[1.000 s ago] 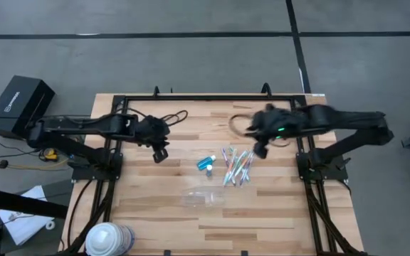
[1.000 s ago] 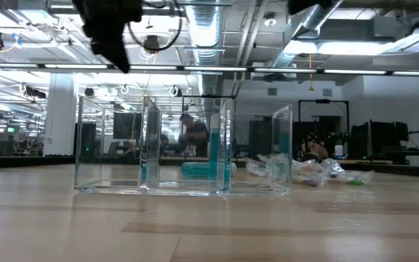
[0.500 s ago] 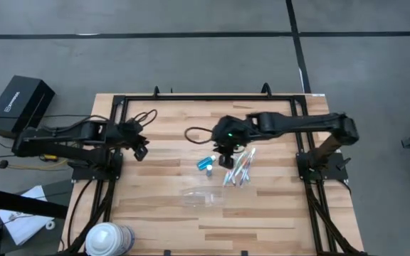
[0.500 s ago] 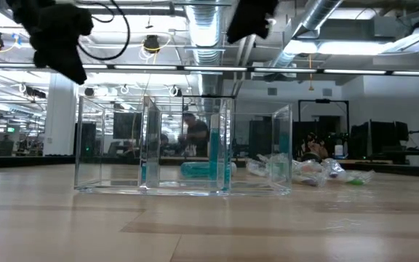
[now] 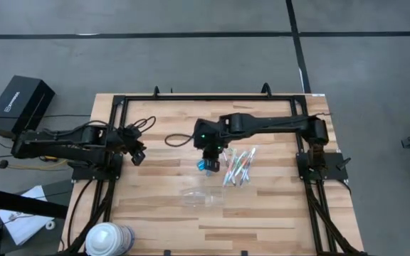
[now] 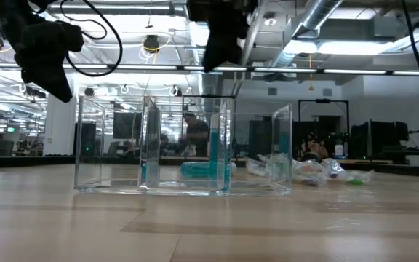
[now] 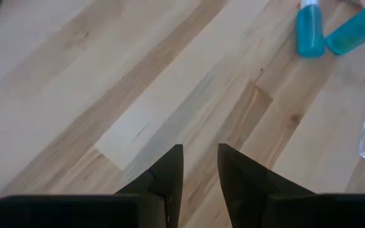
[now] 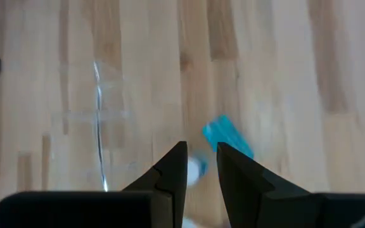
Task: Pick & Place toothbrushing station
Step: Put the blue mouthwash into the transparent organizer
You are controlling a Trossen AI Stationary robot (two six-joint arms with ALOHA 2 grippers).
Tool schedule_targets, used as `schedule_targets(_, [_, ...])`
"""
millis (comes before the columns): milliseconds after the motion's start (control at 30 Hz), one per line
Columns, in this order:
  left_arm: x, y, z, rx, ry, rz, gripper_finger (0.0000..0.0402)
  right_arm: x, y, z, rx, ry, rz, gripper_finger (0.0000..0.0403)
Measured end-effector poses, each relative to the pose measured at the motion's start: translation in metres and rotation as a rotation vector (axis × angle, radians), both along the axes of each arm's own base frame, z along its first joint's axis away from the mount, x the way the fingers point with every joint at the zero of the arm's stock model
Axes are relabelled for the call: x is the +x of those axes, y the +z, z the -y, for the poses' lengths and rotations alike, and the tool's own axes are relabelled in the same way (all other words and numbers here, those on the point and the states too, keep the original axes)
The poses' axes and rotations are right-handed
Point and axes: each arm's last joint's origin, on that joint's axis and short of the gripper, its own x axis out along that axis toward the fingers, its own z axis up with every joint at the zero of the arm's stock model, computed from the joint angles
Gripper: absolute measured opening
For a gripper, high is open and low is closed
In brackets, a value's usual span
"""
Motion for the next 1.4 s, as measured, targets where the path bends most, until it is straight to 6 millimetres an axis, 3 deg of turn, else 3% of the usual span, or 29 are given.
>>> schedule_targets(300, [0.0,0.0,0.0,0.002,-0.002,0.006,0.0092,0.006,-0.02,-0.009,0.101,-0.057,-0.09,0.0078])
schedule_targets(500, [0.0,0.001,0.0,0.016,-0.009,0.012,0.0092,0.012,-0.02,-0.006,0.231,-0.043,-0.06,0.0078])
schedule_targets(667, [0.0,0.001,0.0,0.019,-0.007,0.012,0.0092,0.012,-0.02,0.0,0.201,-0.071,-0.049,0.0083])
schedule_targets(1067, [0.0,0.001,-0.001,0.041,0.01,0.011,0.0092,0.007,-0.022,0.006,0.175,-0.094,-0.108,0.0217])
schedule_targets(1400, [0.0,0.001,-0.001,0.039,0.012,0.012,0.0092,0.01,-0.048,0.001,0.139,-0.082,-0.195,0.0182])
